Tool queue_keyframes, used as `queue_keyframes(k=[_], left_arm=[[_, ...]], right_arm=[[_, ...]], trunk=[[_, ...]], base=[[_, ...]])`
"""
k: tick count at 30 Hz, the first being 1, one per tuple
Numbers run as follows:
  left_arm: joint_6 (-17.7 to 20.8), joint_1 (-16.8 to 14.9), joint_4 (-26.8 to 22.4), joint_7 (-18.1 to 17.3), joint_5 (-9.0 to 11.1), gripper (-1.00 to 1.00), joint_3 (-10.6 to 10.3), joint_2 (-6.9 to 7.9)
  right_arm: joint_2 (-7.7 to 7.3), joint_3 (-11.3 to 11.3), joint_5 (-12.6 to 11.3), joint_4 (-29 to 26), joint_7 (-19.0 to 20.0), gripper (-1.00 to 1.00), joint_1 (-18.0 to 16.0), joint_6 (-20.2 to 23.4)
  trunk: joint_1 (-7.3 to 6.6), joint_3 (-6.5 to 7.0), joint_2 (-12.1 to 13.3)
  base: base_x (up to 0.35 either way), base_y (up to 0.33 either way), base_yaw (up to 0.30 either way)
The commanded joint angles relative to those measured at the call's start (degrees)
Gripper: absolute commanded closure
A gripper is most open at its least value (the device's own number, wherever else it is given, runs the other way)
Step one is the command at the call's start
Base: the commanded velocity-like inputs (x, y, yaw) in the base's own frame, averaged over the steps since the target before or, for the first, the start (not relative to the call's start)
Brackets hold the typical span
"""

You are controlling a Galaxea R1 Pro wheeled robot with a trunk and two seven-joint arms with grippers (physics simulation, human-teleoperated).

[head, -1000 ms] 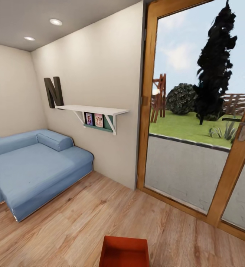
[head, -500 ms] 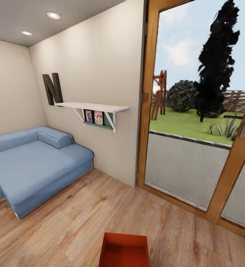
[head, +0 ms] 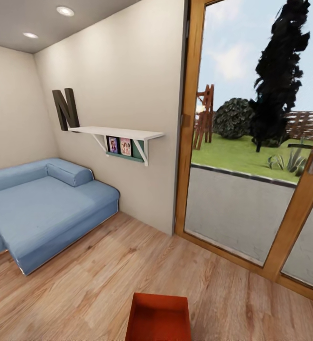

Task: Move the two storage containers from the living room to the garage. In the garage, place one container on the floor and stack the other container on top of it (either order is fine).

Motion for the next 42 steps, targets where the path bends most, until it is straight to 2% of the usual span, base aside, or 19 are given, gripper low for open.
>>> queue_keyframes(k=[1,42], left_arm=[[-0.2,0.0,0.0,0.1,0.3,-1.00,0.0,0.00],[-0.2,0.0,0.0,0.0,0.3,-1.00,-0.1,0.00]], right_arm=[[0.03,0.5,-0.4,0.2,0.0,-1.00,-0.1,-0.3],[0.10,0.5,-0.5,0.2,-0.1,-1.00,-0.1,-0.2]], trunk=[[0.01,-0.17,-0.1],[0.01,-3.94,-0.1]], base=[[0.000,0.000,0.000],[0.000,0.000,0.000]])
